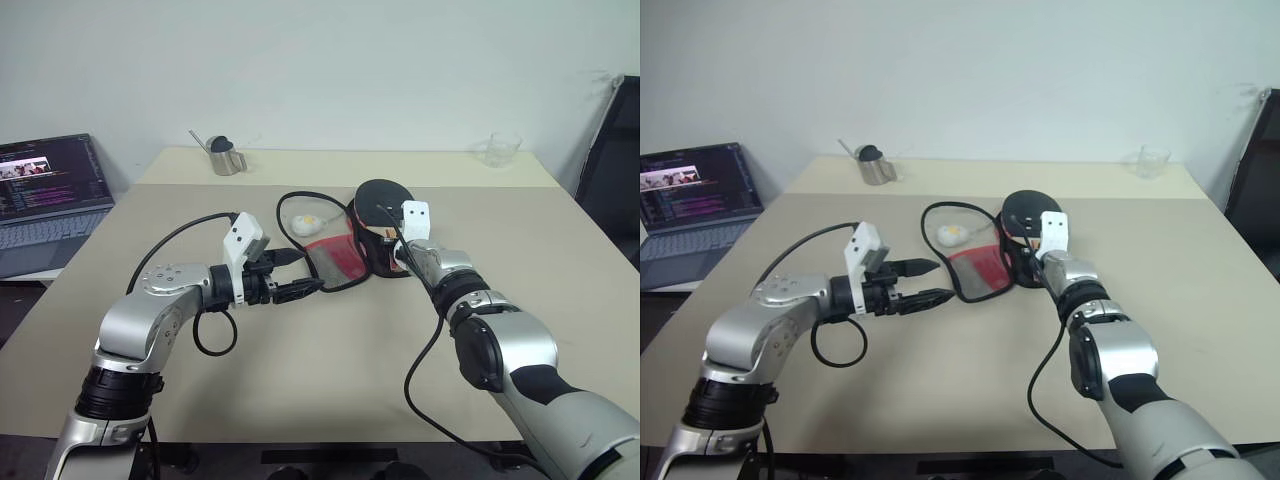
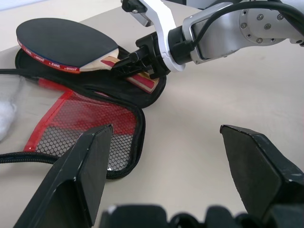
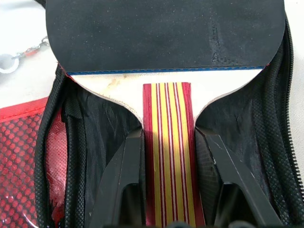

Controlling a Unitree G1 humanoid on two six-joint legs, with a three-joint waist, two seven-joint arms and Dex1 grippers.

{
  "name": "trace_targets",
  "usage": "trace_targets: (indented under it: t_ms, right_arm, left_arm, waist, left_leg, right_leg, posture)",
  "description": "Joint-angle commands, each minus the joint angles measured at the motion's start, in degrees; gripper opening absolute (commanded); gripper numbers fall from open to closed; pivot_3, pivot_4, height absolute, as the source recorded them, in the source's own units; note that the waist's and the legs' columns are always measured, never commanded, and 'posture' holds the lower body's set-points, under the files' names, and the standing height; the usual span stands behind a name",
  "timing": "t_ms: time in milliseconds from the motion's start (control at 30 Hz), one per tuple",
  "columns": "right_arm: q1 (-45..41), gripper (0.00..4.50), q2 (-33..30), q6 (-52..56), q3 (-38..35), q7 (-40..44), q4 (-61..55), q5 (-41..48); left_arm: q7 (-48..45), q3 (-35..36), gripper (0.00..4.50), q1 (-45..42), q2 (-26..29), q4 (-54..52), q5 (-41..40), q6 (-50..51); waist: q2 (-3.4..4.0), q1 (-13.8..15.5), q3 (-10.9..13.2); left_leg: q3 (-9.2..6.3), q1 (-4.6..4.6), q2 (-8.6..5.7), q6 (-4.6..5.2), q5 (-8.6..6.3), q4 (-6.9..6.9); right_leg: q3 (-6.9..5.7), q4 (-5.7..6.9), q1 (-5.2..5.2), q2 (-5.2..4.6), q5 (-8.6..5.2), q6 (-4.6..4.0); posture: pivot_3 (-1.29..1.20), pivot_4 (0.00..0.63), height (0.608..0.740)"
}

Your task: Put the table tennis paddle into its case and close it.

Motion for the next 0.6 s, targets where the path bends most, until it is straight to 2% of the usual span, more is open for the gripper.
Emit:
trace_targets:
  t_ms: [33,433,600]
  right_arm:
    - [-0.6,1.05,-0.1,0.3,0.4,-0.5,-0.9,-0.5]
    - [0.0,1.05,-0.3,0.7,-0.9,-1.3,-0.2,0.0]
    - [0.0,2.61,-0.4,0.6,-1.5,-1.5,-0.1,0.3]
  left_arm:
    - [-0.4,0.4,3.95,-0.5,0.2,-1.4,-0.7,-1.0]
    - [0.0,0.2,3.95,-0.6,-0.1,-1.4,-0.6,-1.2]
    - [0.0,0.0,3.95,-0.7,-0.1,-1.3,-0.3,-1.4]
  waist:
    - [0.0,0.0,0.0]
    - [0.0,0.0,0.0]
    - [0.0,0.0,0.0]
  left_leg:
    - [0.0,0.0,0.0,0.0,0.0,0.0]
    - [-0.02,0.01,0.0,0.0,0.0,0.01]
    - [-0.01,0.01,-0.01,0.0,0.0,0.01]
  right_leg:
    - [0.0,0.0,0.0,0.0,0.0,0.0]
    - [-0.02,0.01,0.02,0.0,0.0,0.0]
    - [-0.01,0.01,0.03,0.0,0.0,0.0]
  posture:
    - [0.0,0.15,0.74]
    - [0.0,0.15,0.74]
    - [0.0,0.15,0.74]
